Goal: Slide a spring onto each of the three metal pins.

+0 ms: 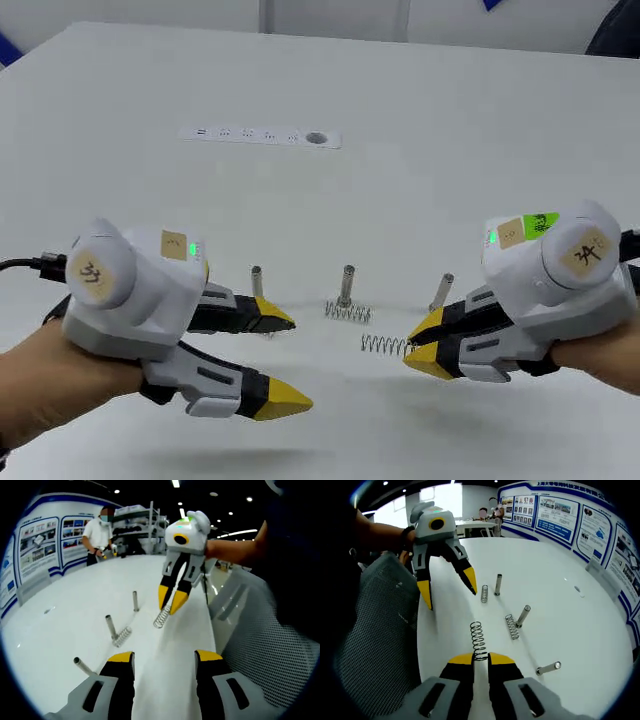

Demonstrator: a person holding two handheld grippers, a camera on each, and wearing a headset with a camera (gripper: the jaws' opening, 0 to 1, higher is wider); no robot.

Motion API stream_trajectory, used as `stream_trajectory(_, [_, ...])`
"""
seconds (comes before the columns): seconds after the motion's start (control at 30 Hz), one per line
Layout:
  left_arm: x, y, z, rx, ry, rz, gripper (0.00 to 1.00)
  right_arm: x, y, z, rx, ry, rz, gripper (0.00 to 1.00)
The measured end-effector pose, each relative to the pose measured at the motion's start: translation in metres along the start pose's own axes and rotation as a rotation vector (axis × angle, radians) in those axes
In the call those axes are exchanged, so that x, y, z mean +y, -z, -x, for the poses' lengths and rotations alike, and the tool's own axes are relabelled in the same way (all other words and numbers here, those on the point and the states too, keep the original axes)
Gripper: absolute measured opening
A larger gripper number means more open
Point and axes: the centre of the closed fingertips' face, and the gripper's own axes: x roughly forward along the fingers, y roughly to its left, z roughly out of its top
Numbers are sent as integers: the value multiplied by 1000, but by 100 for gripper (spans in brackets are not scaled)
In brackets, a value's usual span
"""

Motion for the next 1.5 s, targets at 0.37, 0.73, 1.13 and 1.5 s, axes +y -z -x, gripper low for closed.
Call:
stream_trajectory(0.37, [-4, -11, -13, -3, 36, -56, 39, 17, -20, -7, -15, -46, 64, 11])
stream_trajectory(0.73, [-10, -14, -19, 7, 63, -104, 22, 25, -24, -9, -22, -71, 89, 11])
stream_trajectory(1.13, [-11, -13, -21, 22, 65, -131, 12, 30, -30, -3, -22, -80, 106, 11])
stream_trajectory(1.5, [-14, -17, -21, 14, 70, -145, 12, 36, -65, 12, -108, -81, 117, 11])
